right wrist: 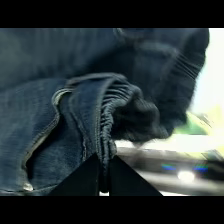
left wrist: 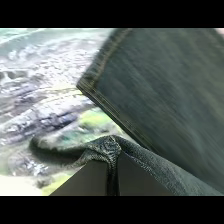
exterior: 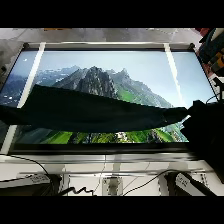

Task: Fold the clothes and pants, and hang the long-sleeved shirts on hangers.

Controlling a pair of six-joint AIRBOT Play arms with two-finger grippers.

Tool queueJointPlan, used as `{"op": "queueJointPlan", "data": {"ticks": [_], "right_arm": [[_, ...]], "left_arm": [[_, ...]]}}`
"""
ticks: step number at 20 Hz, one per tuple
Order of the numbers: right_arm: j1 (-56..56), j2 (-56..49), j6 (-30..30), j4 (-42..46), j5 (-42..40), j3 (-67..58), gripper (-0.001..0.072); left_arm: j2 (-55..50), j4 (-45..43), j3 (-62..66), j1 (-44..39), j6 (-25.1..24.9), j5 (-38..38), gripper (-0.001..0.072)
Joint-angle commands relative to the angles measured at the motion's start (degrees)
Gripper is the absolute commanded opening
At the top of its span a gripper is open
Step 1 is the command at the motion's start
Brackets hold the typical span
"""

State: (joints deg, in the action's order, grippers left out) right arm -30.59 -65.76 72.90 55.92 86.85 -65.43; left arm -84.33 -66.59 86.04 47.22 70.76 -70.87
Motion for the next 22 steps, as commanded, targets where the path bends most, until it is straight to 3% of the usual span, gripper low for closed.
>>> {"op": "queueJointPlan", "data": {"ticks": [1,5,9,12,14,15,16,17,18,20,22], "right_arm": [[0.0,-11.3,4.3,-7.0,-5.6,-4.3,0.0046],[0.0,-19.6,13.9,-8.9,-13.3,-11.7,0.0046],[0.3,-22.3,25.9,-9.1,-27.1,-12.8,0.0048],[3.3,-23.5,26.7,-8.6,-36.2,-12.8,0.0048],[6.3,-24.1,26.7,-7.5,-42.8,-12.7,0.0049],[7.8,-24.3,26.7,-6.6,-45.8,-12.7,0.0085],[9.1,-24.5,26.7,-5.7,-48.3,-12.7,0.0253],[10.1,-24.5,26.7,-4.6,-51.4,-12.7,0.0425],[10.6,-24.5,26.6,-4.5,-53.5,-12.7,0.0503],[10.6,-24.5,26.6,-4.4,-53.9,-12.7,0.0511],[10.2,-24.3,26.6,-3.2,-51.6,-12.7,0.0510]], "left_arm": [[-2.6,-9.3,1.2,-5.9,10.9,6.2,0.0035],[-7.3,-4.5,4.8,-7.1,16.3,7.5,0.0035],[-11.2,3.5,5.2,-7.6,20.3,13.5,0.0036],[-14.3,14.4,5.2,-9.1,20.3,20.3,0.0038],[-15.7,16.1,5.1,-11.3,19.8,24.0,0.0041],[-16.0,16.2,5.2,-12.3,19.0,25.7,0.0117],[-15.9,16.2,5.2,-13.3,17.5,27.3,0.0311],[-15.6,17.1,5.2,-14.2,14.4,29.0,0.0588],[-15.1,18.4,5.2,-14.7,10.9,30.2,0.0713],[-13.5,19.1,5.2,-15.0,5.7,30.1,0.0712],[-11.7,17.3,5.2,-14.4,4.6,27.6,0.0709]]}}
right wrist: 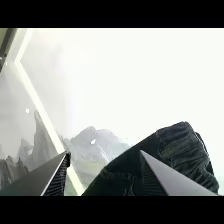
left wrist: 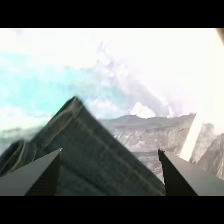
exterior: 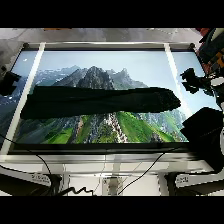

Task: Fold the clothes and pants, and hang the long-sleeved shirts on hangers.

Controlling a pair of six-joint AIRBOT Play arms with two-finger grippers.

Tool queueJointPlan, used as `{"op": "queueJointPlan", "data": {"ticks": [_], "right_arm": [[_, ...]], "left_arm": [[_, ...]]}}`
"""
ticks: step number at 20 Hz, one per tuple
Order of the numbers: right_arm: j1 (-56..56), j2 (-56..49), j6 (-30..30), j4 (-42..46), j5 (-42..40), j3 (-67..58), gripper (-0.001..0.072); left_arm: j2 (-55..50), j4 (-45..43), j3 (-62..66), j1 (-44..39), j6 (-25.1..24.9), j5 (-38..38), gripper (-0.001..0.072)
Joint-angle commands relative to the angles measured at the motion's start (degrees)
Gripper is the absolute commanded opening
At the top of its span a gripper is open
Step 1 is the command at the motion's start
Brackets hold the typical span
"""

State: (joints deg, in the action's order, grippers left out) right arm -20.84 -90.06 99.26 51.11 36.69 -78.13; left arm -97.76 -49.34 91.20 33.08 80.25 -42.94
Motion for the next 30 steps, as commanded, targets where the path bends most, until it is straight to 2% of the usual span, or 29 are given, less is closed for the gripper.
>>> {"op": "queueJointPlan", "data": {"ticks": [1,3,5,6,7,9,12,16,20,22,24,26,30], "right_arm": [[0.2,0.2,0.2,3.3,0.3,0.0,0.0510],[0.2,0.3,0.1,7.5,5.4,0.0,0.0510],[0.2,0.3,-0.2,11.8,10.3,0.0,0.0510],[0.2,0.3,-1.9,13.3,12.1,0.0,0.0510],[0.2,0.3,-4.2,13.9,13.4,0.0,0.0510],[0.2,0.3,-6.3,13.9,15.1,0.0,0.0510],[0.2,0.3,-6.3,13.5,15.9,0.0,0.0510],[0.7,0.3,-6.7,13.0,19.2,-0.1,0.0510],[4.1,0.3,-12.0,12.6,19.4,-0.1,0.0509],[5.6,0.3,-11.8,14.6,17.9,-0.1,0.0508],[5.1,0.3,-7.0,18.5,18.2,-0.1,0.0509],[3.4,0.4,-3.7,22.4,22.6,-0.1,0.0509],[-0.5,0.4,-3.7,27.1,33.4,1.6,0.0510]], "left_arm": [[2.6,-2.6,0.0,0.5,-4.8,-3.0,0.0703],[4.0,-11.1,0.0,2.7,-4.0,-13.2,0.0703],[4.2,-22.4,-0.2,5.5,-2.1,-27.5,0.0694],[4.3,-27.6,-1.2,7.0,-2.6,-33.9,0.0649],[4.5,-29.6,-2.6,8.5,-3.8,-37.9,0.0643],[5.5,-24.3,-7.1,11.7,-6.3,-39.4,0.0643],[6.1,-13.6,-15.6,14.2,-6.8,-32.5,0.0644],[6.0,-7.9,-26.7,13.6,-6.9,-16.7,0.0644],[6.0,-1.4,-28.9,11.0,-9.2,-3.7,0.0644],[5.9,-0.9,-28.9,8.6,-9.4,1.1,0.0643],[5.5,-0.9,-28.9,6.4,-9.2,5.8,0.0643],[5.1,-0.9,-28.9,4.7,-9.2,10.3,0.0643],[5.0,-0.9,-28.9,1.9,-9.2,16.7,0.0643]]}}
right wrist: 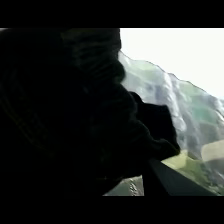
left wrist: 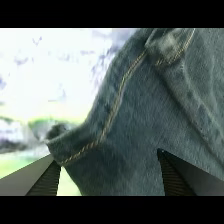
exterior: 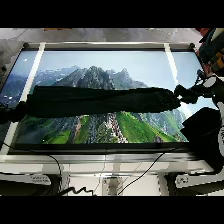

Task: Fold the clothes and pants, and hang the long-sleeved shirts on hangers.

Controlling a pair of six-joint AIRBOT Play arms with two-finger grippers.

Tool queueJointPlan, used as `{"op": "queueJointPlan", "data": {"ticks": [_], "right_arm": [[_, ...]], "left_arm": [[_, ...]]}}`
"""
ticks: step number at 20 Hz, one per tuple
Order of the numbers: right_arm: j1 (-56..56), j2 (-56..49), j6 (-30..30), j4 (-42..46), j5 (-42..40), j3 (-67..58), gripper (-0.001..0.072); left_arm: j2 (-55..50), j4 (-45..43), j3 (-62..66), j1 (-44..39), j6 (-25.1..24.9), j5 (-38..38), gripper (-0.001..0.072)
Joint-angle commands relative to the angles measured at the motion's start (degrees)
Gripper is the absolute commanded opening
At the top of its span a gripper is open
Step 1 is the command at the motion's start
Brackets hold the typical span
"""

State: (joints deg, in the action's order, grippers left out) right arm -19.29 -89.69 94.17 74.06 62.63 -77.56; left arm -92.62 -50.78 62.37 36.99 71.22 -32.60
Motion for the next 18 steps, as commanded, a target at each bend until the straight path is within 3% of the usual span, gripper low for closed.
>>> {"op": "queueJointPlan", "data": {"ticks": [1,4,5,6,10,11,13,14,15,16,17,18], "right_arm": [[-2.6,0.0,1.4,3.9,8.6,2.3,0.0511],[-1.9,0.0,2.4,-0.9,5.4,6.8,0.0522],[-1.4,0.0,3.8,-3.2,2.9,8.3,0.0648],[-0.6,0.0,5.4,-4.4,-0.2,9.6,0.0694],[3.2,-0.2,9.0,-9.0,-14.6,12.5,0.0677],[4.2,-0.5,9.0,-10.1,-18.0,12.6,0.0676],[6.2,-0.6,9.0,-10.4,-25.4,12.6,0.0567],[6.8,-0.6,9.0,-10.5,-28.9,12.6,0.0495],[7.2,-0.6,9.0,-10.5,-31.2,12.6,0.0360],[7.2,-0.6,9.0,-10.5,-32.8,12.6,0.0175],[7.1,-0.5,8.9,-10.4,-33.5,12.6,0.0046],[7.0,-0.4,8.9,-9.8,-33.7,12.6,0.0049]], "left_arm": [[-0.1,0.5,0.0,-2.7,-0.1,7.1,0.0643],[-0.4,0.5,0.0,-4.3,-0.1,7.8,0.0643],[-0.6,0.5,0.0,-4.6,-0.1,7.8,0.0643],[-0.7,0.5,0.0,-4.9,-0.1,7.8,0.0643],[-0.8,0.5,0.0,-5.1,-0.1,8.0,0.0642],[-0.8,0.5,0.0,-5.1,-0.1,8.2,0.0613],[-0.8,0.6,0.0,-5.1,-0.1,8.2,0.0374],[-0.8,0.5,0.0,-5.1,-0.1,8.2,0.0293],[-0.8,0.5,0.0,-5.1,-0.1,8.2,0.0232],[-0.8,0.5,0.0,-5.1,-0.1,8.2,0.0134],[-0.8,0.5,0.0,-5.1,-0.1,8.1,0.0042],[-0.8,0.5,0.1,-5.1,-0.1,7.8,0.0041]]}}
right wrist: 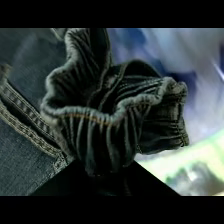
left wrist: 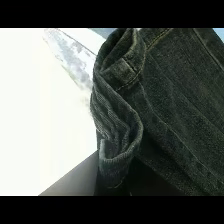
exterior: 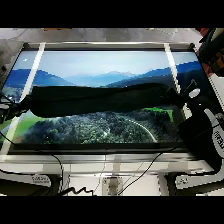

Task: Fold the clothes and pants, and hang the long-sleeved shirts on hangers.

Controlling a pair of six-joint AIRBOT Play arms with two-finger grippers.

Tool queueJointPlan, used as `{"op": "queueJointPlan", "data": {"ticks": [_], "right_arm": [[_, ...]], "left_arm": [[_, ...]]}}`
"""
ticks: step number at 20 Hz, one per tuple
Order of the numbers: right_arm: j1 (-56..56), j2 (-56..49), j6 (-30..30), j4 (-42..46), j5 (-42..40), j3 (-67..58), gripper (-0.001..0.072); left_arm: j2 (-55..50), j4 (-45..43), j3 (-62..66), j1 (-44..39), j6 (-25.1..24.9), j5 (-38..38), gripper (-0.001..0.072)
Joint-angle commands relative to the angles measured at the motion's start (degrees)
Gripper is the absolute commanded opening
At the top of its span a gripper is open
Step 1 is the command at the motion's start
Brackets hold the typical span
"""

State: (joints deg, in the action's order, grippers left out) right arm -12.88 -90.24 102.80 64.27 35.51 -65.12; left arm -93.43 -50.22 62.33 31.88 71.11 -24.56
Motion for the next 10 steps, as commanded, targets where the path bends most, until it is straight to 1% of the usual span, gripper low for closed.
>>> {"op": "queueJointPlan", "data": {"ticks": [1,3,6,8,10], "right_arm": [[0.5,0.6,0.2,1.0,-6.4,0.0,0.0049],[0.2,2.3,0.0,4.5,-4.8,-1.0,0.0049],[-0.3,8.2,-0.4,11.0,-4.0,-3.3,0.0048],[-1.5,12.8,-0.4,13.1,-3.7,-5.4,0.0048],[-2.7,16.8,-0.4,13.4,-2.6,-8.0,0.0048]], "left_arm": [[0.2,0.0,0.4,0.0,0.0,-1.0,0.0041],[1.0,-0.1,2.6,0.0,0.0,-4.3,0.0040],[4.3,-0.7,9.4,0.0,0.0,-9.1,0.0039],[7.4,-0.7,14.6,0.0,0.0,-10.4,0.0039],[10.5,-0.7,19.1,0.0,0.0,-10.6,0.0038]]}}
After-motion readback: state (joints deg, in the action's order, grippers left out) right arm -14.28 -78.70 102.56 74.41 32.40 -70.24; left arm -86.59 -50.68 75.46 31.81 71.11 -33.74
